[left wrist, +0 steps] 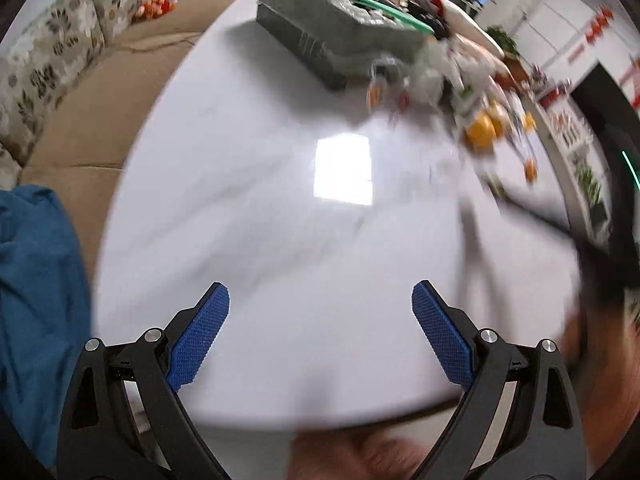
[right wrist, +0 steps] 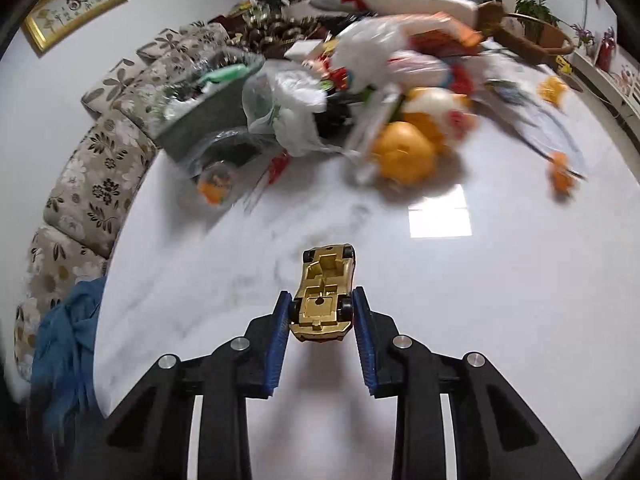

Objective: Collect trash
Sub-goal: 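Grasp the gold toy car with the right tool while the left tool grasps a clear plastic cup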

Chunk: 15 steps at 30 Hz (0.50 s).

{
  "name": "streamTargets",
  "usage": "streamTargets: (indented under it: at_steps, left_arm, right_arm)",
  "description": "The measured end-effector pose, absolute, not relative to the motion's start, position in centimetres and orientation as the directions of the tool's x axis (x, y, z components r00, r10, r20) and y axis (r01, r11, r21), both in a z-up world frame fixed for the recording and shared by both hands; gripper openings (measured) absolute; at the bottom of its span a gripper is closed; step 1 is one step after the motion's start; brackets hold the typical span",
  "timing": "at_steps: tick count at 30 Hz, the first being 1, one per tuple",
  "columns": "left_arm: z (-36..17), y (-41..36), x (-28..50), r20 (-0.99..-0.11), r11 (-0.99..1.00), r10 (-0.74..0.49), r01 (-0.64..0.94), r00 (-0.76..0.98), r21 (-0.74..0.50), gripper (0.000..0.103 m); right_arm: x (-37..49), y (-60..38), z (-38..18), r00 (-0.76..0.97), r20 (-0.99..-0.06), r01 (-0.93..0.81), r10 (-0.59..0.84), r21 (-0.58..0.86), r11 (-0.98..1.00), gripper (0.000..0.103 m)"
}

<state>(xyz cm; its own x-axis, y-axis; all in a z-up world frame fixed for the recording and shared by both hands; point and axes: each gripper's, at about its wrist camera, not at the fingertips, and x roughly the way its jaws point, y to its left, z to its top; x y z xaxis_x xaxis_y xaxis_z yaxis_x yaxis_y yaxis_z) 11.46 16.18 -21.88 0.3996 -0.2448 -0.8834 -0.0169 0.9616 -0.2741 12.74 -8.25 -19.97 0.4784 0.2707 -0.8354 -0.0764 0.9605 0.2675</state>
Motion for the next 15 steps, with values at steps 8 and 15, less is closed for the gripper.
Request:
streamTargets:
  at_steps: [8, 15]
  left_arm:
    - [-22.8, 9.9, 26.7, -0.911, 0.972, -0.120, -0.141, 0.395, -0.189, 0.090]
    - [-24.9, 8.4, 32.3, -0.940, 0.977, -0.024, -0.193, 0.339, -0.094, 0.050]
  right_arm:
    - [5.6, -11.2, -18.3, 0.488, -0.818, -0.031, 0.303, 0.331, 0.943, 0.031]
    - [3.5, -13.4, -17.3, 0.500, -0.803, -0.006, 0.323, 0.370, 0.929, 0.031]
